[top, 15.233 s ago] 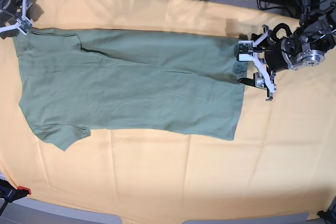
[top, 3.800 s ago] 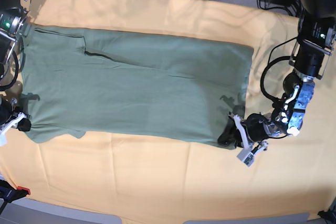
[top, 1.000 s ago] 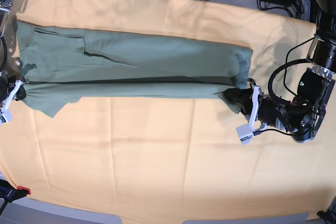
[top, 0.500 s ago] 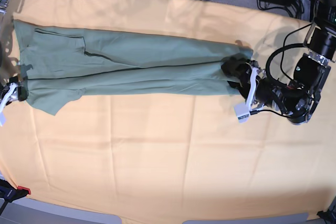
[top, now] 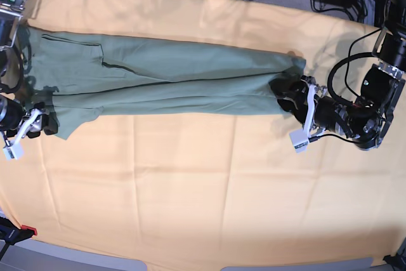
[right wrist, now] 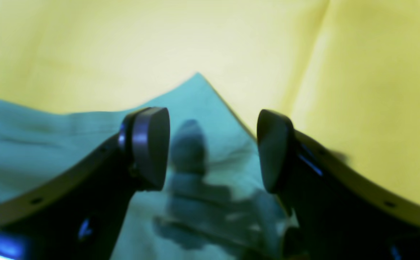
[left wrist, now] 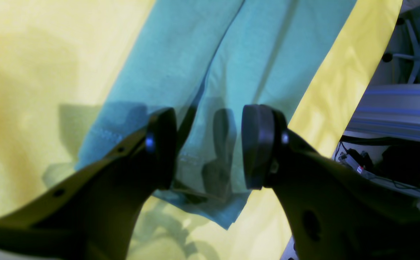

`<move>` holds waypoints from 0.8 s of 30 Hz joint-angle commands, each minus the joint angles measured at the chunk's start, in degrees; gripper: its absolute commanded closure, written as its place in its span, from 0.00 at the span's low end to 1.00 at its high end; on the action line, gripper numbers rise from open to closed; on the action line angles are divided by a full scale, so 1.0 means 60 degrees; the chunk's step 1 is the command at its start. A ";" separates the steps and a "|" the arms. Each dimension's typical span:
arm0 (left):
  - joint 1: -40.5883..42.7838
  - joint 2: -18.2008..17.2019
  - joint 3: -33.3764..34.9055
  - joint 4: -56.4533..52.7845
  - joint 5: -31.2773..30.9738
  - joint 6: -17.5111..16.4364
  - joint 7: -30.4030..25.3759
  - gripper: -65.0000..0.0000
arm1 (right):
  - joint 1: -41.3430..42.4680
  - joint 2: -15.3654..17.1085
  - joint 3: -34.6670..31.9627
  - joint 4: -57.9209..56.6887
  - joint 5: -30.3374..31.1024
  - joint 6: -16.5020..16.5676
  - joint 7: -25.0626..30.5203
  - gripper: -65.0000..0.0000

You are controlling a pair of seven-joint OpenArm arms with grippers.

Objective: Fold the T-shirt properly
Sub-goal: 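Regrasp the folded strip ends with both grippers and straighten it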

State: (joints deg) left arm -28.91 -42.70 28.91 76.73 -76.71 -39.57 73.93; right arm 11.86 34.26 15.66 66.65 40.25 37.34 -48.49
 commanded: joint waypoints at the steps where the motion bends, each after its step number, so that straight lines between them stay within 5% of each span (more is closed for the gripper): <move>1: -0.0240 -0.0109 -0.0091 0.0113 -0.0200 -0.0071 -0.0106 0.52 | 0.0222 0.0149 0.0084 0.0113 -0.0561 -0.0466 0.0488 0.38; 5: -0.0237 -0.0109 -0.0091 0.0113 -0.0208 -0.0071 -0.0102 0.52 | 0.0222 -0.0295 0.0084 0.0113 -0.1749 -0.1228 0.0787 0.38; 13: -0.0237 -0.0109 -0.0091 0.0113 -0.0233 -0.0071 -0.0106 0.52 | 0.0222 -0.0495 0.0084 0.0113 -0.0135 0.0317 -0.0138 0.38; 18: -0.0237 -0.0109 -0.0091 0.0113 -0.0233 -0.0071 -0.0106 0.52 | 0.0226 -0.0495 0.0084 0.0117 0.0688 0.0443 -0.0368 0.40; 20: -0.0237 -0.0106 -0.0091 0.0113 -0.0233 -0.0071 -0.0106 0.52 | 0.0222 -0.0492 0.0084 0.0117 0.0769 0.0443 -0.0353 0.52; 24: -0.0240 -0.0106 -0.0091 0.0113 -0.0233 -0.0071 -0.0109 0.52 | 0.0226 -0.0495 0.0084 0.0117 0.0801 0.0443 -0.0350 0.96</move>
State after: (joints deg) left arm -28.91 -42.65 28.91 76.75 -76.75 -39.57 73.93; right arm 11.81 29.85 15.75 66.48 43.66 39.66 -51.70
